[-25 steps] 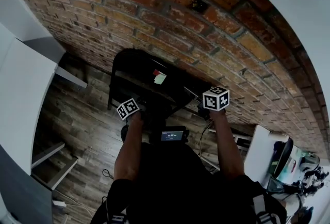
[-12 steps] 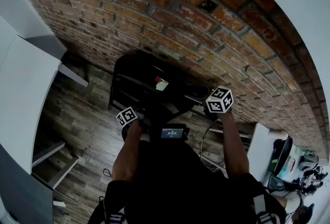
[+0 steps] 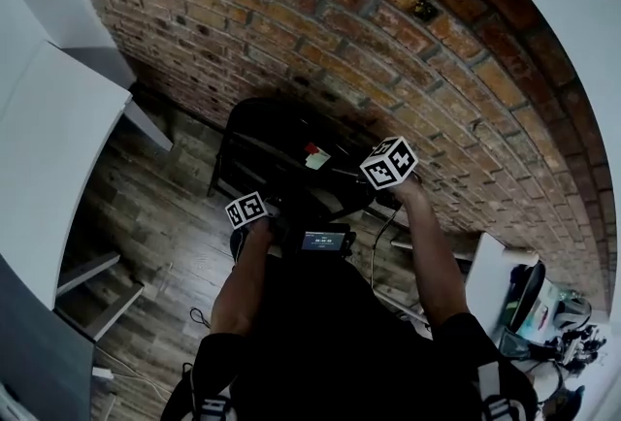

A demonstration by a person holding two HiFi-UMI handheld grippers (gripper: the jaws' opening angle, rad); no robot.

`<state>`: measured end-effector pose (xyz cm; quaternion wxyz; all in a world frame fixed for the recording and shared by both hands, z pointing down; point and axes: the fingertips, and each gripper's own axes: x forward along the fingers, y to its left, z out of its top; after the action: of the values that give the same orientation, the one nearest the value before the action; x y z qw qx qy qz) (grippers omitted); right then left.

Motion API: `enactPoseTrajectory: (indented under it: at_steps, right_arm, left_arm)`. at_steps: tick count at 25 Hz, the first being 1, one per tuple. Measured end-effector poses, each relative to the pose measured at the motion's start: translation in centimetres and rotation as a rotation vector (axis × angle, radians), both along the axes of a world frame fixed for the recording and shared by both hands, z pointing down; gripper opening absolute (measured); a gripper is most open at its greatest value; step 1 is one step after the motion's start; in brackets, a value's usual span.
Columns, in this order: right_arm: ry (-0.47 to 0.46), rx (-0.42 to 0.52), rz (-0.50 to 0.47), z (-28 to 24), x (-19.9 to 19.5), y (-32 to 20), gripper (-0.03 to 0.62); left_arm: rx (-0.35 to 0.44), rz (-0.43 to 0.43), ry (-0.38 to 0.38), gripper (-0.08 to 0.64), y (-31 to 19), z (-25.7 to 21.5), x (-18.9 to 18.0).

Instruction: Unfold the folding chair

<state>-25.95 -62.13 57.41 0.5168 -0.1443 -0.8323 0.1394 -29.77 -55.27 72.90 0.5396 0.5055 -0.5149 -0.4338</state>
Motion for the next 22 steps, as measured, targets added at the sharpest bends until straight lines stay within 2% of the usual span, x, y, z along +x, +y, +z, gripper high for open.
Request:
enactPoseTrajectory:
  at_steps: [4,13,22]
  right_arm:
    - [-0.011,0.014,0.007,-0.3,0.3,1.2,0.075]
    - [-0.022,0.054,0.014,-1.2,0.8,5.1,0.074]
    - [-0.001,0.019,0.038,-2.2,2.1,10.1,0.084]
  left_arm:
    - [-0.018,0.022,0.007,0.064,0.8,0.0,0.3]
    - [0.000,0.062,0.003,0.064,3.6,-0.6,0.7]
    - [0.019,0.087,-0.023,0.051,7.3,-0.9,1.7]
